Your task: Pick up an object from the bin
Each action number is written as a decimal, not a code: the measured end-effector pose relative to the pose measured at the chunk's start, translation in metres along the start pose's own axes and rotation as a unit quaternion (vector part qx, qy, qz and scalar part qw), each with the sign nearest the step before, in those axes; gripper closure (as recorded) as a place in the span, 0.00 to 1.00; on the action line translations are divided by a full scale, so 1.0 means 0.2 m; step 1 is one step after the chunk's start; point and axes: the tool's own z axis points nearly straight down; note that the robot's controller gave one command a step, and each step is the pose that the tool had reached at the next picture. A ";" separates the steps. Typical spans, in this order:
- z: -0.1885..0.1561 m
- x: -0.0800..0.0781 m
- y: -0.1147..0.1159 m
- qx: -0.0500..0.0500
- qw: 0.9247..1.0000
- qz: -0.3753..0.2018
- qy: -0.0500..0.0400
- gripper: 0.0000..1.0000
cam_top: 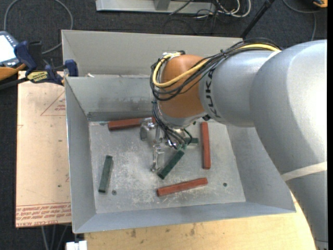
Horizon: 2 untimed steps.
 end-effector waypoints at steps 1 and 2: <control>-0.33 -0.07 -0.23 0.003 0.980 -0.201 -0.004 0.00; 0.01 0.24 -0.04 0.000 0.919 -0.394 0.003 0.00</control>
Offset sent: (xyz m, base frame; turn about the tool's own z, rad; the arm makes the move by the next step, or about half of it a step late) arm 0.0185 -0.0413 0.0631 -0.4080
